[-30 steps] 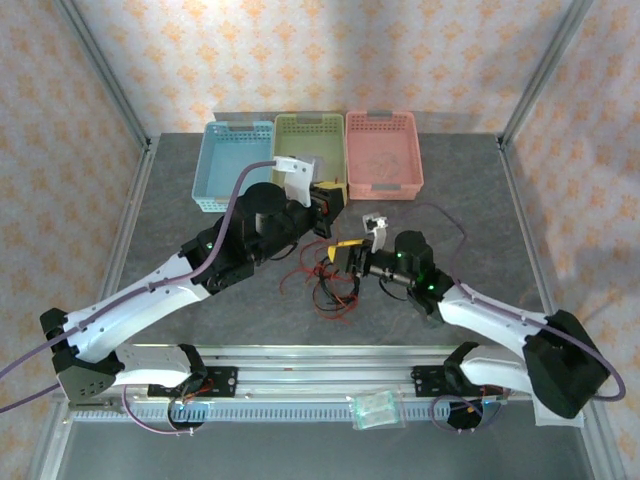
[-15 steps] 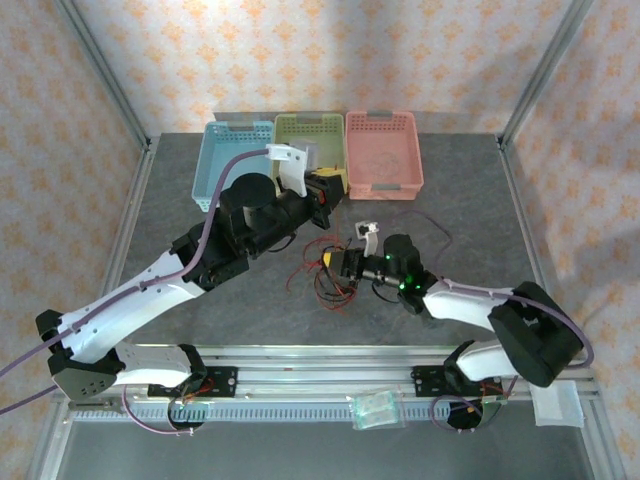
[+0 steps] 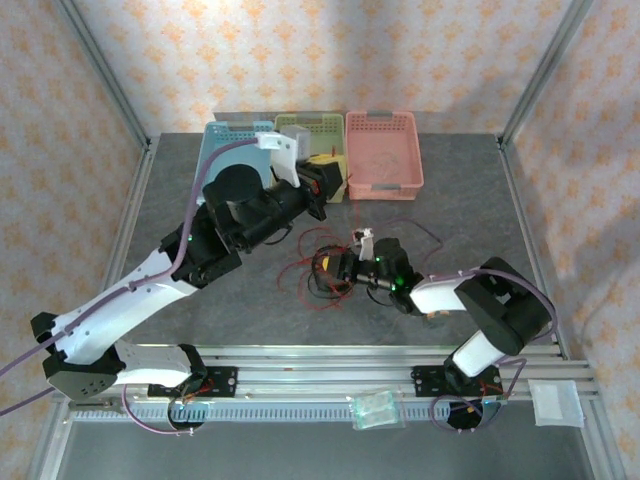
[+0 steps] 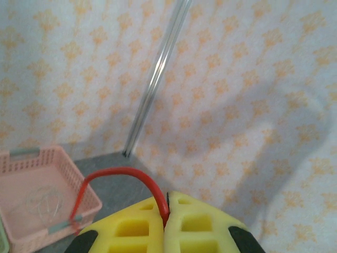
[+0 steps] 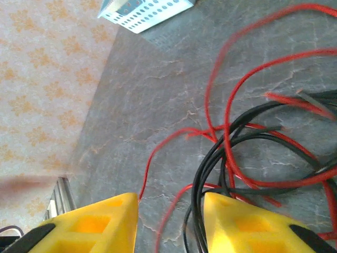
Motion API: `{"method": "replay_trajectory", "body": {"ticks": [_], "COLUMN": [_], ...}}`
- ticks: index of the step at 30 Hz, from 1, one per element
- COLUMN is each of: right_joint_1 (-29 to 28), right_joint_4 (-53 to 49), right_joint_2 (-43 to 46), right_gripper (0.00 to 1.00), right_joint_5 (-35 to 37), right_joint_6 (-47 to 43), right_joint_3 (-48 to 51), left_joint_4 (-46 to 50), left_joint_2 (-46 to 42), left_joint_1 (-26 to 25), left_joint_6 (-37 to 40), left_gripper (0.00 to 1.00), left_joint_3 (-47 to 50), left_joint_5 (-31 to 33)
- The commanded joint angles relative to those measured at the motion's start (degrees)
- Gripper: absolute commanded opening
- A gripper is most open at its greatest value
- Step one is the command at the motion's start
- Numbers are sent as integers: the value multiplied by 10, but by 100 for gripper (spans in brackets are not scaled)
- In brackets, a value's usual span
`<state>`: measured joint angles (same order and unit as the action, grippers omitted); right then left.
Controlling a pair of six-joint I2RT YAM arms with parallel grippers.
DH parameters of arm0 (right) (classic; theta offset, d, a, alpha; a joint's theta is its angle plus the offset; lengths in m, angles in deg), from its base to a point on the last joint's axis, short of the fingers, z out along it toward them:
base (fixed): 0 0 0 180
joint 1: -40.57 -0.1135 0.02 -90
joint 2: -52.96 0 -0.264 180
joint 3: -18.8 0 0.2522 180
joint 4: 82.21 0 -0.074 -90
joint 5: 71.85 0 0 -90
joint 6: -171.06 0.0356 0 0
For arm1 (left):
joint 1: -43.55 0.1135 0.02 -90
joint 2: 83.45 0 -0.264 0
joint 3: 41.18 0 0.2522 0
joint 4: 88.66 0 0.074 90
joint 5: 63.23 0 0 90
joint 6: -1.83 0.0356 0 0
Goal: Untangle the cables
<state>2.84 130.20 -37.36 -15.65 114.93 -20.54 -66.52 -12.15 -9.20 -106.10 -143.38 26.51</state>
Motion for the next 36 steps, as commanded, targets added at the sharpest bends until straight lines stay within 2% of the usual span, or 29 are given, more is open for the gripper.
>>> {"method": "replay_trajectory", "body": {"ticks": [1, 7, 13, 17, 23, 27, 33, 36], "right_joint_1": [-1, -2, -3, -3, -3, -3, -3, -3], "right_joint_4": [12, 16, -15, -87, -230, -277, -312, -324], "right_joint_2": [-16, -25, -6, 58, 186, 250, 292, 306], "right_gripper": [37, 37, 37, 39, 45, 51, 58, 59], "right_joint_5": [19, 24, 29, 47, 131, 192, 233, 245], "right_joint_6": [6, 10, -3, -22, -66, -66, -59, -62], "right_joint_3": [-1, -2, -7, -20, -55, -73, -101, -110], "left_joint_4": [-1, 29, 51, 65, 65, 47, 12, -2], "left_joint_2": [1, 11, 23, 44, 68, 84, 107, 128], "left_joint_1": [4, 4, 5, 8, 32, 64, 106, 122], "left_joint_6": [24, 47, 75, 100, 113, 119, 124, 136], "left_gripper": [0, 0, 0, 0, 0, 0, 0, 0], "left_joint_3": [-48, -106, -141, -162, -167, -159, -136, -140], "left_joint_5": [-17, -10, 28, 87, 150, 120, 99, 100]}}
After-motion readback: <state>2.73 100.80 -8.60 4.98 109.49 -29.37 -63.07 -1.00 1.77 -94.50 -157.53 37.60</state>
